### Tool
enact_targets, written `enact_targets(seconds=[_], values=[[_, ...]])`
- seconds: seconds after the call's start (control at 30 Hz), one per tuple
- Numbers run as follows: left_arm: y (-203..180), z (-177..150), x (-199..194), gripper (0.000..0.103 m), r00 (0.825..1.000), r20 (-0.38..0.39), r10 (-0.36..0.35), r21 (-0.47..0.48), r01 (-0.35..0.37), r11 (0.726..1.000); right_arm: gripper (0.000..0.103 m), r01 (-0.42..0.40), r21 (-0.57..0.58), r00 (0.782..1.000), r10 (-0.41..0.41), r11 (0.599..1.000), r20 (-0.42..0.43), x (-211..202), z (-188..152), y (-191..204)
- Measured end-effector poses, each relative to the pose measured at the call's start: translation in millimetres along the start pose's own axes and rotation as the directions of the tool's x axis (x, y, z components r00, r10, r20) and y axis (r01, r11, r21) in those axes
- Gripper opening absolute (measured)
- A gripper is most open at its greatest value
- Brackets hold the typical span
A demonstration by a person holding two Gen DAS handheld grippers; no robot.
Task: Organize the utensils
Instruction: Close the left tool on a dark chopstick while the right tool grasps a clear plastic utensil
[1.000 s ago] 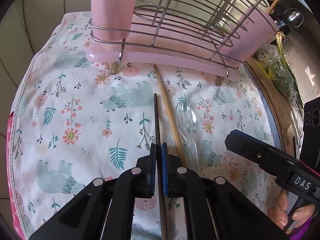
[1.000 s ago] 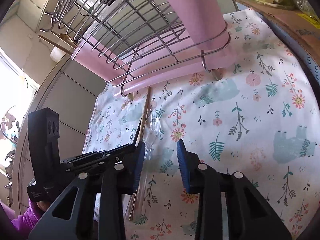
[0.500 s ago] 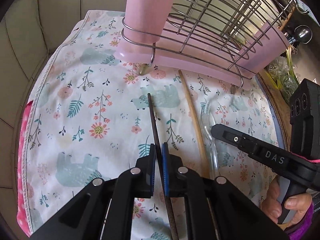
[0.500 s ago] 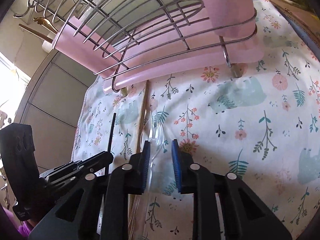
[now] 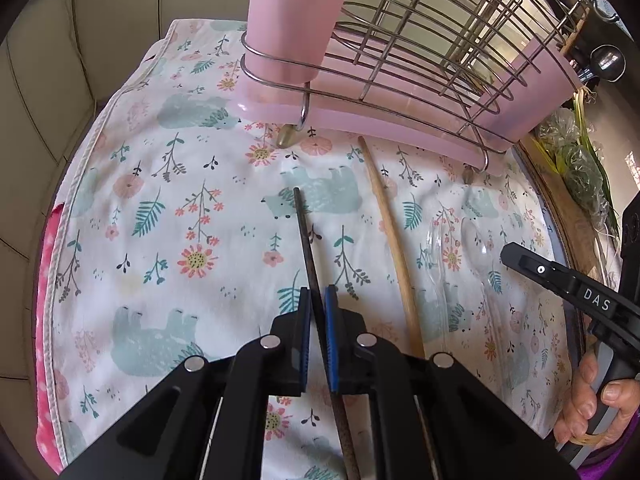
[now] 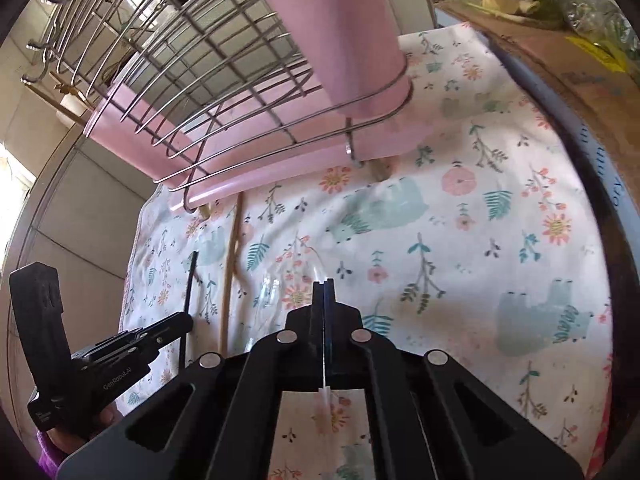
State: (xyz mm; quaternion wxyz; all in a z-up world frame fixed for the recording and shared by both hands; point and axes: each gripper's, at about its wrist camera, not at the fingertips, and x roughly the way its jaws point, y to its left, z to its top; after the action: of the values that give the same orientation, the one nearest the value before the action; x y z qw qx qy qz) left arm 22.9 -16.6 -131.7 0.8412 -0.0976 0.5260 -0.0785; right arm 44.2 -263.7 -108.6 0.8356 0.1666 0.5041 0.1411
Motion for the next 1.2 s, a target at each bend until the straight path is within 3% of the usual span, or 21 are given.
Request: enact_targets(seconds=[0.13, 0.37, 0.77, 1.0, 1.2], values=[[-2.6, 4.5, 3.6, 0.008, 1.0, -0.022, 0.001, 0.019, -0.001, 1.0, 0.0, 0.008, 0.029, 1.0, -0.008, 1.0, -0.014, -4.3, -0.3, -13.9], [10.1, 20.8, 8.7, 0.008, 0.994, -0.094, -0.056, -0.028, 0.053, 0.998, 0.001, -0.088, 0.07, 0.992, 0.094, 0.994, -0.082, 2.3, 6.7, -20.4], [15.6, 51.6, 21.0, 0.008, 0.983, -0.177, -0.046, -0.043, 0.039, 0.998, 0.001, -0.091, 0.023, 0.982, 0.094, 0.996, -0.166, 30.1, 19.3, -2.9], [11.2, 55.5, 24.0, 0.007, 0.983, -0.181, -0.022, -0.018, 0.019, 1.0, 0.001, -0.117, 0.031, 0.972, 0.121, 0.993, -0.204, 41.1, 20.2, -3.0], [6.5, 50.8, 20.0, 0.006, 0.991, -0.127, -0.032, -0.013, 0.03, 0.999, 0.001, -0.14, 0.03, 0.969, 0.143, 0.99, -0.199, 40.5, 21.6, -5.7]])
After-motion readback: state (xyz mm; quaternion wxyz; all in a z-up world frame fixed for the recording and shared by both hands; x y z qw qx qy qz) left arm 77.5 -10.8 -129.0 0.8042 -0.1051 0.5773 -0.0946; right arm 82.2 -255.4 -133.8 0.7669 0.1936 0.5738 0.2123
